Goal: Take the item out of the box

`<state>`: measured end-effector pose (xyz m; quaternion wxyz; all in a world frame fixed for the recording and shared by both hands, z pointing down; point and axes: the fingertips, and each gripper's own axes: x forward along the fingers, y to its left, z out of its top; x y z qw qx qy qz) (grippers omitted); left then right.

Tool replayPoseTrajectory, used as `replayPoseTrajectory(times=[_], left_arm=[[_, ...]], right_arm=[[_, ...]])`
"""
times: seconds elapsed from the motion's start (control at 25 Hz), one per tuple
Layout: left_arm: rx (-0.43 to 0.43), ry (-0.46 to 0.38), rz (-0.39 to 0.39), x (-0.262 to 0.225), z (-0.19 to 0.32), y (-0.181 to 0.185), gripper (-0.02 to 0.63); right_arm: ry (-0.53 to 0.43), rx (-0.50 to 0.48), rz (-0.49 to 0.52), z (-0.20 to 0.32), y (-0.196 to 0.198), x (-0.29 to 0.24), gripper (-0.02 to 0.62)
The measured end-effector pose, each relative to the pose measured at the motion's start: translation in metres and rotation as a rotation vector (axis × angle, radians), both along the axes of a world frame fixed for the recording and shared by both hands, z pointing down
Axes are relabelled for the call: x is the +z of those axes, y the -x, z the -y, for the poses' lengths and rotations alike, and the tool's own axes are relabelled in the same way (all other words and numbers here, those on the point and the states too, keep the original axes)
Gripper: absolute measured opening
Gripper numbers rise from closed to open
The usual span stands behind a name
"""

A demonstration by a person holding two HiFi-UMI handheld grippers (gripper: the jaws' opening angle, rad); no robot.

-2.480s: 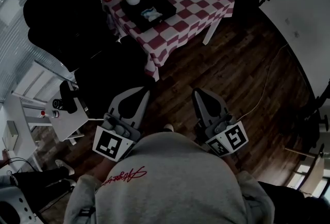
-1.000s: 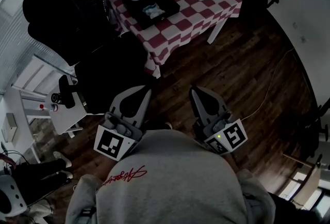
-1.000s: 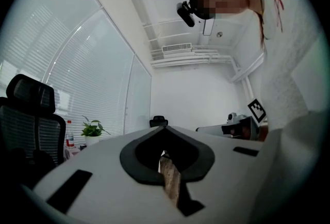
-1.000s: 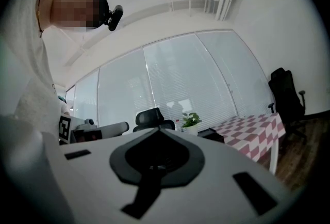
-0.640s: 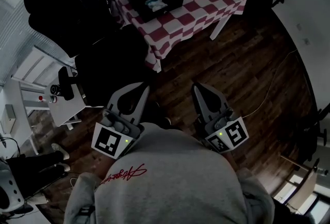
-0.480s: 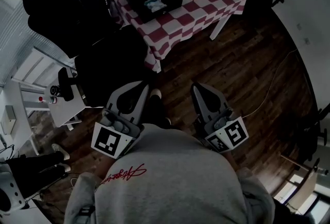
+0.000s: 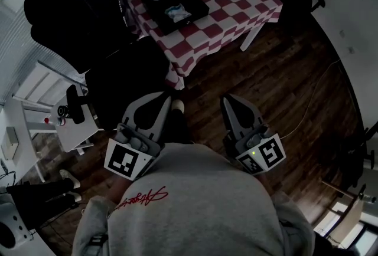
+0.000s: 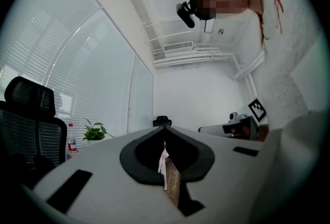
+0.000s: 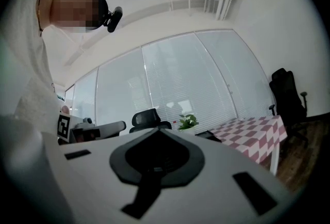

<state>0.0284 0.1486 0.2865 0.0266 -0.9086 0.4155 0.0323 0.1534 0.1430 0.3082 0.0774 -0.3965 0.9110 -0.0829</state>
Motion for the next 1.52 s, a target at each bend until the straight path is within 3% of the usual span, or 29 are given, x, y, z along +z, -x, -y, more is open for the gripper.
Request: replayPoseTrajectory(times=[1.52], left_arm=[[0.061,0.002,-0.015,-0.002,0.229,0.018,0.017]], right_arm=[[0.002,0.045,-0.015,0.216,0.024,-0.002,0.011]])
